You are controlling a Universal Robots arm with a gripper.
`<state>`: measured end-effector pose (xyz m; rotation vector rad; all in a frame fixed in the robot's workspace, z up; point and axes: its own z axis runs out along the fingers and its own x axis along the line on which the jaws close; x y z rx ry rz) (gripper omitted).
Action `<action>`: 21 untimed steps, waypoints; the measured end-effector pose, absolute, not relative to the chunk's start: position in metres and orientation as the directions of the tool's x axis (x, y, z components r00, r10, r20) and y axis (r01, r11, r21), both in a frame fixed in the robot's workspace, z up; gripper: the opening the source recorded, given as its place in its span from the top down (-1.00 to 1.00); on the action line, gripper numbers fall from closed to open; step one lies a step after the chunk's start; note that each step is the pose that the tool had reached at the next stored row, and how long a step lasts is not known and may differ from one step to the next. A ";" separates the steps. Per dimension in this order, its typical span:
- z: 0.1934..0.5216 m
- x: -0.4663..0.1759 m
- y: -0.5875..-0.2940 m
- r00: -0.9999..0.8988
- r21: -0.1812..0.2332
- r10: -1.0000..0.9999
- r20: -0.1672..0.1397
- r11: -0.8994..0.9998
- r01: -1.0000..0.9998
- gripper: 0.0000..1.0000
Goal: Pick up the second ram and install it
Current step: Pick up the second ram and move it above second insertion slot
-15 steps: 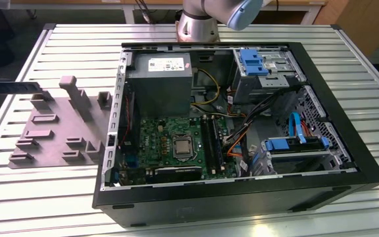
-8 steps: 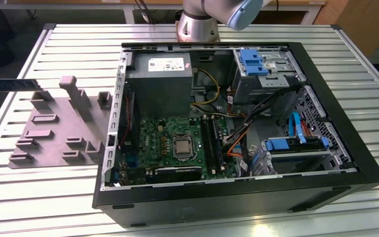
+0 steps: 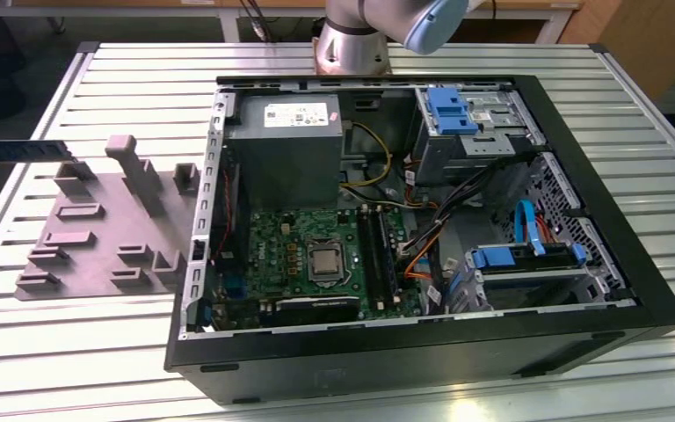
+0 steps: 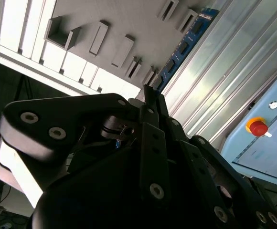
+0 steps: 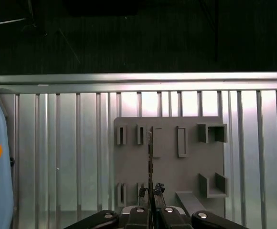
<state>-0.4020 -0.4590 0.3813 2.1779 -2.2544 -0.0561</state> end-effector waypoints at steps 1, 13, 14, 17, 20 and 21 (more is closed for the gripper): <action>0.381 -0.402 -0.459 -0.035 0.030 -0.999 -0.020 0.034 -0.999 0.72; 0.381 -0.393 -0.459 -0.035 0.030 -0.999 -0.020 0.034 -0.999 0.72; 0.381 -0.393 -0.459 -0.035 0.030 -0.999 -0.020 0.034 -0.999 0.72; 0.381 -0.393 -0.459 -0.035 0.030 -0.999 -0.020 0.034 -0.999 0.72; 0.381 -0.391 -0.459 -0.035 0.030 -0.999 -0.020 0.034 -0.999 0.72; 0.381 -0.390 -0.459 -0.035 0.030 -0.999 -0.020 0.034 -0.999 0.72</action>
